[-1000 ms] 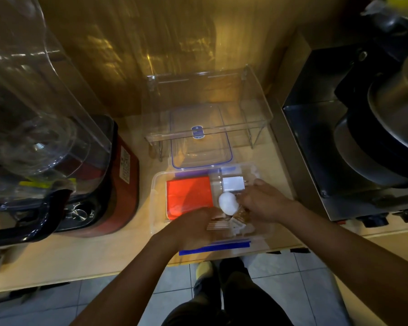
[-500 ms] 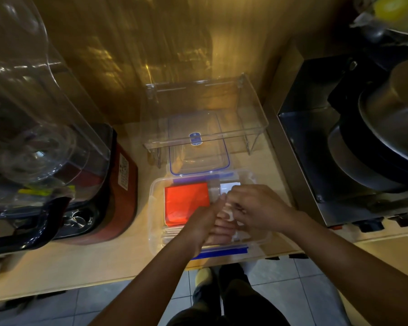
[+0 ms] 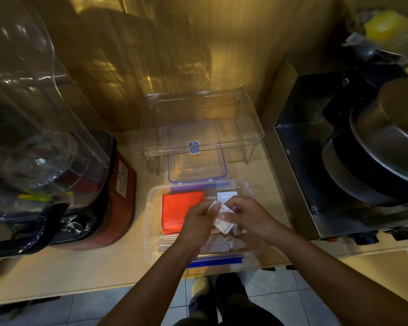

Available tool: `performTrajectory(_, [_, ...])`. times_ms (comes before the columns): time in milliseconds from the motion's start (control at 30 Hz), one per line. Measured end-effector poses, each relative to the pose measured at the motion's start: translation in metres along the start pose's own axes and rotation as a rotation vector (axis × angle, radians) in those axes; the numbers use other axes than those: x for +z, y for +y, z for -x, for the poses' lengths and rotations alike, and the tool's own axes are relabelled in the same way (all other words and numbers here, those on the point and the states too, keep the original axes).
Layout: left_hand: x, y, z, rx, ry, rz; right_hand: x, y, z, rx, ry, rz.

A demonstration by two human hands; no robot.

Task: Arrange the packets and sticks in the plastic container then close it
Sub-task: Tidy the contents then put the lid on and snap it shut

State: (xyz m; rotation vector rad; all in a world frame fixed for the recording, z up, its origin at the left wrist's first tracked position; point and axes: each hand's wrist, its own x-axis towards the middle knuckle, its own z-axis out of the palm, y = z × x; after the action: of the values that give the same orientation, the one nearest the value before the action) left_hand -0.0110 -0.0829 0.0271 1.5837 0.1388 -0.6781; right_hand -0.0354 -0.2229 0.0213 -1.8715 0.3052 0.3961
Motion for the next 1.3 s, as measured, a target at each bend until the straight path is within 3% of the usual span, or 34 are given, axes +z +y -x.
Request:
performTrajectory(200, [-0.005, 0.005, -0.003, 0.102, 0.09, 0.059, -0.005, -0.007, -0.003, -0.077, -0.027, -0.014])
performTrajectory(333, [-0.008, 0.009, -0.004, 0.161, 0.089, -0.001, -0.004, -0.009, -0.004, -0.146, -0.025, -0.173])
performTrajectory(467, [-0.008, 0.011, -0.005, 0.103, 0.066, 0.11, -0.008, -0.01, -0.008, -0.128, 0.126, -0.326])
performTrajectory(567, [-0.007, 0.008, -0.005, 0.046, 0.14, 0.234, -0.009, -0.008, -0.011, -0.098, 0.071, -0.331])
performTrajectory(633, [-0.008, 0.008, -0.006, 0.0, 0.19, 0.337, -0.008, -0.005, -0.013, -0.105, 0.08, -0.135])
performTrajectory(733, [-0.011, 0.007, -0.01, -0.053, 0.261, 0.34, -0.019, 0.006, -0.018, -0.269, 0.068, 1.004])
performTrajectory(767, [-0.012, 0.006, -0.01, -0.061, 0.284, 0.325, -0.022, 0.011, -0.019, -0.294, -0.01, 1.263])
performTrajectory(800, [-0.013, 0.004, -0.01, -0.065, 0.301, 0.312, -0.023, 0.015, -0.019, -0.275, -0.068, 1.371])
performTrajectory(1000, [-0.017, -0.004, -0.002, -0.101, 0.361, 0.281, -0.001, 0.032, -0.032, -0.217, -0.123, 1.622])
performTrajectory(1100, [-0.018, -0.004, 0.001, -0.101, 0.354, 0.258, 0.002, 0.029, -0.038, -0.278, -0.185, 1.693])
performTrajectory(1300, [-0.021, -0.003, 0.004, -0.111, 0.337, 0.236, -0.001, 0.023, -0.032, -0.364, -0.123, 1.709])
